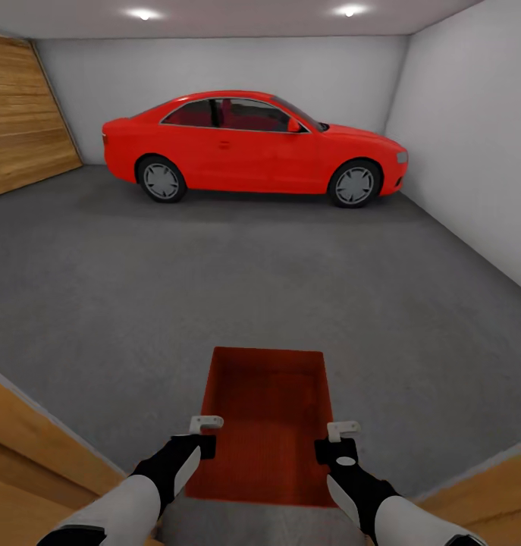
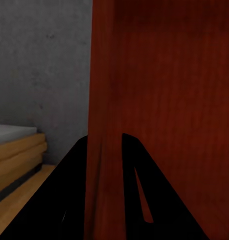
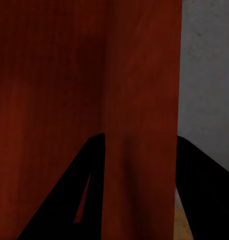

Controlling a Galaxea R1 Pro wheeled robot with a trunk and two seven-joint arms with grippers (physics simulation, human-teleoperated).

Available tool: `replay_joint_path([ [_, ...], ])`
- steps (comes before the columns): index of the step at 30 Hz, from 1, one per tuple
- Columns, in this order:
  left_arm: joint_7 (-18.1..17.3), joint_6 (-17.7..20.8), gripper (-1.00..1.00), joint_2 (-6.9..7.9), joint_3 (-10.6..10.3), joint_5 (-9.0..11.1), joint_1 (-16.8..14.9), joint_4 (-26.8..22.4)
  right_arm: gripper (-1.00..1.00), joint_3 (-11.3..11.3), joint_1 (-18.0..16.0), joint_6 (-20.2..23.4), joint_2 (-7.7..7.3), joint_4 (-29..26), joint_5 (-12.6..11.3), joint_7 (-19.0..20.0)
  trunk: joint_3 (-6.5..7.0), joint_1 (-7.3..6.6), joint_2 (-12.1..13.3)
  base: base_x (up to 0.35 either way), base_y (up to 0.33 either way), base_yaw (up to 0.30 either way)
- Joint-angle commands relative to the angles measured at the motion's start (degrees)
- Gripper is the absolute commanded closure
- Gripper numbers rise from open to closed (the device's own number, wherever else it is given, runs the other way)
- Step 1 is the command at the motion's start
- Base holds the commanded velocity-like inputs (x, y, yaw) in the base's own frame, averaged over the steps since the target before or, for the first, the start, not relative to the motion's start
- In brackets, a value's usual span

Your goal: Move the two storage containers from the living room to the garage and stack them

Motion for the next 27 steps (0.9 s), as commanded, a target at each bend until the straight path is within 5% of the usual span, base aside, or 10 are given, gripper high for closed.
replay_joint_path([
  [1, 0.6, 0.5, 1.0, -0.01, -0.4, -1.3, 0.0, -0.3, 1.0, 1.3, 0.0, 0.5, -0.03, 0.4, -1.6, -0.5, -0.05, 0.03, 0.0, 0.323, 0.0, 0.0],
  [27, 0.6, 0.5, 1.0, -0.02, -0.5, -1.3, 0.0, -0.2, 1.0, 1.3, 0.0, 0.3, -0.53, 0.4, -1.7, -0.5, -0.05, 0.03, 0.0, 0.322, 0.0, 0.0],
])
